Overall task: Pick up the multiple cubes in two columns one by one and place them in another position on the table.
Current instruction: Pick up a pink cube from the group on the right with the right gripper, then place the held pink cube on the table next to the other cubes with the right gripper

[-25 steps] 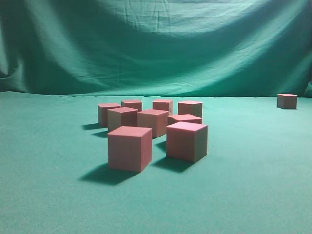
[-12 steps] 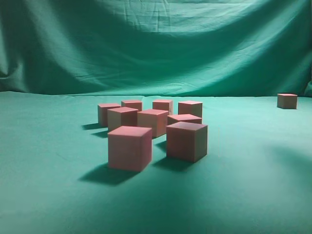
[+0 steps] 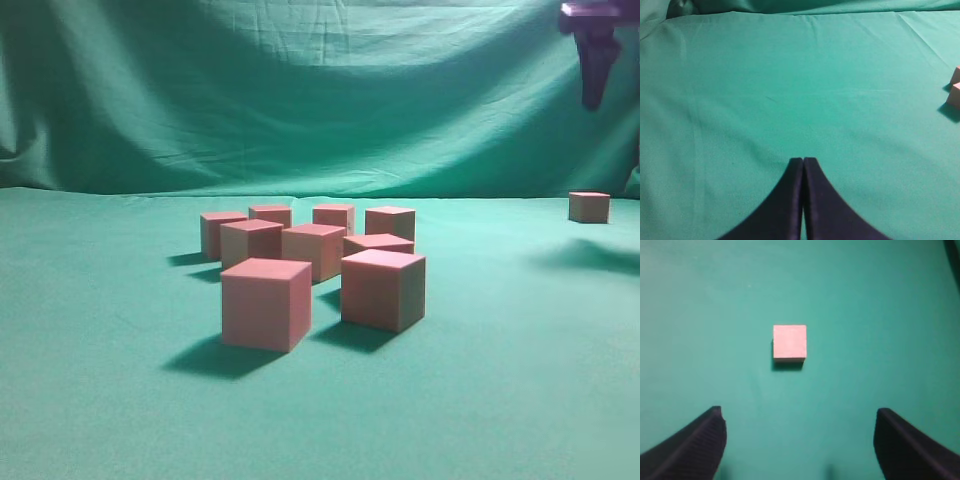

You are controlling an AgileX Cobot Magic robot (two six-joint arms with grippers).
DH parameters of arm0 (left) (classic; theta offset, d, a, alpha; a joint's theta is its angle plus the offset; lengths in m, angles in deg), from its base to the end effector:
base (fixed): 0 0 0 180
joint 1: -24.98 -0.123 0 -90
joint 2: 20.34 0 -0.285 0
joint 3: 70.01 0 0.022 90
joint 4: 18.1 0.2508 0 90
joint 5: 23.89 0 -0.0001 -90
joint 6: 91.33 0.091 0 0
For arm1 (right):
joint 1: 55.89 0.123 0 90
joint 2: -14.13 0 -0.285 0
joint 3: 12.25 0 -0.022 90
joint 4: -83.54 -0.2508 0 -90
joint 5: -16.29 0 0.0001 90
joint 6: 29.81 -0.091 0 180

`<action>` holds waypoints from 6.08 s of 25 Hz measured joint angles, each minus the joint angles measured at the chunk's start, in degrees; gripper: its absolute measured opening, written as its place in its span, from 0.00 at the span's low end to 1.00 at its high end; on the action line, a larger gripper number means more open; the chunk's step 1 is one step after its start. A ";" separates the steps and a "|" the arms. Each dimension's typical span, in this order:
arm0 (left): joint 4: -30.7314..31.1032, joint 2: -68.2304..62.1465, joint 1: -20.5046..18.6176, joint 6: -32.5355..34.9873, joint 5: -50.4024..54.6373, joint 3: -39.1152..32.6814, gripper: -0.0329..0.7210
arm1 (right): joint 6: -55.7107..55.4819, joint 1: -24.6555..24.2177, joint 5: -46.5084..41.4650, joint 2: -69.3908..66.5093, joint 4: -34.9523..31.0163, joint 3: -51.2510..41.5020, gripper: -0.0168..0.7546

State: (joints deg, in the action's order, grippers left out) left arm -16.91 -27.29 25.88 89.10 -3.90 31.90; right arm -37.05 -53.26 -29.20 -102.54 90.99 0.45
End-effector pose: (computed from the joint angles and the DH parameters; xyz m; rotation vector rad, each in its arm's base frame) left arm 0.0529 -0.0002 0.1774 0.0342 1.8327 0.0145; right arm 0.4228 0.0110 0.2606 0.0189 2.6000 -0.0914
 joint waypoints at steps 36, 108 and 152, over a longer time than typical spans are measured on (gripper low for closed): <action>0.00 0.00 0.00 0.00 0.00 0.00 0.04 | 6.48 -1.16 -1.05 -24.69 -7.13 20.93 0.36; 0.00 0.00 0.00 0.00 0.00 0.00 0.04 | -7.24 55.39 -8.18 -7.45 -2.90 -0.46 0.36; 0.00 0.00 0.00 0.00 0.00 0.00 0.04 | -7.24 55.39 -3.50 -7.45 -3.93 -5.72 0.36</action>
State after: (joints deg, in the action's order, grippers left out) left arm -16.91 -27.29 25.88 89.10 -3.90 31.90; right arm -44.29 2.14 -32.70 -110.00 87.06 -5.27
